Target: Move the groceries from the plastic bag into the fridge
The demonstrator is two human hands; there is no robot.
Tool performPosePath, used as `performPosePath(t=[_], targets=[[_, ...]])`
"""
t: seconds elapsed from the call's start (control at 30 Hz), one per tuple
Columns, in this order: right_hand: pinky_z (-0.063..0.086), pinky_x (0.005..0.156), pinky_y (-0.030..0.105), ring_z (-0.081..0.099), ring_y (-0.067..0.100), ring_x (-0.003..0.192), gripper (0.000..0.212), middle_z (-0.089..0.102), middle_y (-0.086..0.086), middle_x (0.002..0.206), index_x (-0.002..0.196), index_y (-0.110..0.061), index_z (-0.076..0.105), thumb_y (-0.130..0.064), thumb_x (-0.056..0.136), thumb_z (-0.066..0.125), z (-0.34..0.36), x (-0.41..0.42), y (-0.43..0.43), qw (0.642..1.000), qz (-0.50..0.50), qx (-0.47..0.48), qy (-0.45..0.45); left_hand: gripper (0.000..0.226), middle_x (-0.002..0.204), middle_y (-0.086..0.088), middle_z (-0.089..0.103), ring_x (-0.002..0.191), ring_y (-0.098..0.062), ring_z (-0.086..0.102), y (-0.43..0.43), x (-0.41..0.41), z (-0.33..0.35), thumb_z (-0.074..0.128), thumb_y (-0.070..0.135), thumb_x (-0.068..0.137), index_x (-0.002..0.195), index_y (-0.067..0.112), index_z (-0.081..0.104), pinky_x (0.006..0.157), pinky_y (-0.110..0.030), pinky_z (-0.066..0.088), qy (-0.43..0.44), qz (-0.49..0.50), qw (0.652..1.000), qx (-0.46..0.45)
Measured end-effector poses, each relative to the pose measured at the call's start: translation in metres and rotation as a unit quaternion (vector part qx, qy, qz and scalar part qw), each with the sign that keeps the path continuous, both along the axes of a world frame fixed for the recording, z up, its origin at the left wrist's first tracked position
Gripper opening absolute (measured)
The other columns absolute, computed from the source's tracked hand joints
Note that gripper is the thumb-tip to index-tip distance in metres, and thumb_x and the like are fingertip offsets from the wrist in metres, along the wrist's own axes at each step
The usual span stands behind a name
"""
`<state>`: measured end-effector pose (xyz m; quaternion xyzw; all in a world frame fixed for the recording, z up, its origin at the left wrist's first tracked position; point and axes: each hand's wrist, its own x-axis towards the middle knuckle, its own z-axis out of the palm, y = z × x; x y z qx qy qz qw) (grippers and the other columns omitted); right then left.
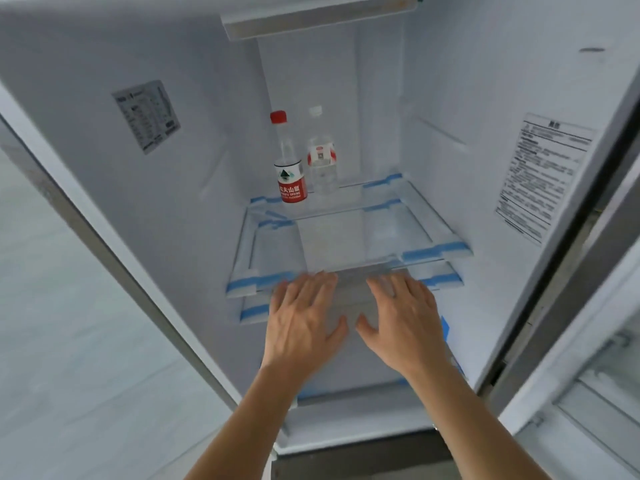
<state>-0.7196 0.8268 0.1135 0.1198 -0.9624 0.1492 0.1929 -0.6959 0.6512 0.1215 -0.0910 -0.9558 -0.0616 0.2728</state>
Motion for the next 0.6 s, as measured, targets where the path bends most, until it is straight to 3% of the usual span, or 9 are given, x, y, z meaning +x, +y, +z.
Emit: performPosePath(t=[0.2, 0.37, 0.6], targets=[[0.043, 0.106, 0.044, 0.052, 0.025, 0.126, 0.064, 0.058, 0.004, 0.132, 0.134, -0.022, 0.052, -0.059, 0.083, 0.055, -0.019, 0.036, 0.026, 0.999, -0.042, 0.015, -0.031, 0.059, 0.129, -0.002, 0.065, 0.119, -0.025, 0.059, 0.028, 0.006, -0.019, 0.056, 0.050, 0.080, 0.129, 0.018, 0.062, 0.102, -0.047, 0.046, -0.035, -0.090, 0.995, -0.006], [0.045, 0.105, 0.045, 0.055, 0.022, 0.123, 0.062, 0.061, 0.002, 0.127, 0.133, -0.025, 0.053, -0.058, 0.081, 0.057, -0.038, 0.063, 0.036, 0.989, -0.132, 0.006, -0.065, 0.061, 0.130, 0.000, 0.063, 0.120, -0.022, 0.059, 0.042, -0.006, -0.042, 0.060, 0.053, 0.079, 0.130, 0.021, 0.059, 0.099, -0.042, 0.048, -0.066, -0.173, 0.983, -0.005], [0.050, 0.099, 0.043, 0.060, 0.024, 0.113, 0.059, 0.064, 0.002, 0.120, 0.130, -0.022, 0.057, -0.052, 0.080, 0.061, -0.059, 0.111, 0.037, 0.956, -0.286, -0.004, -0.066, 0.055, 0.128, -0.005, 0.065, 0.114, -0.027, 0.064, 0.065, -0.015, -0.075, 0.054, 0.050, 0.083, 0.129, 0.020, 0.054, 0.097, -0.048, 0.052, -0.076, -0.346, 0.934, 0.035]])
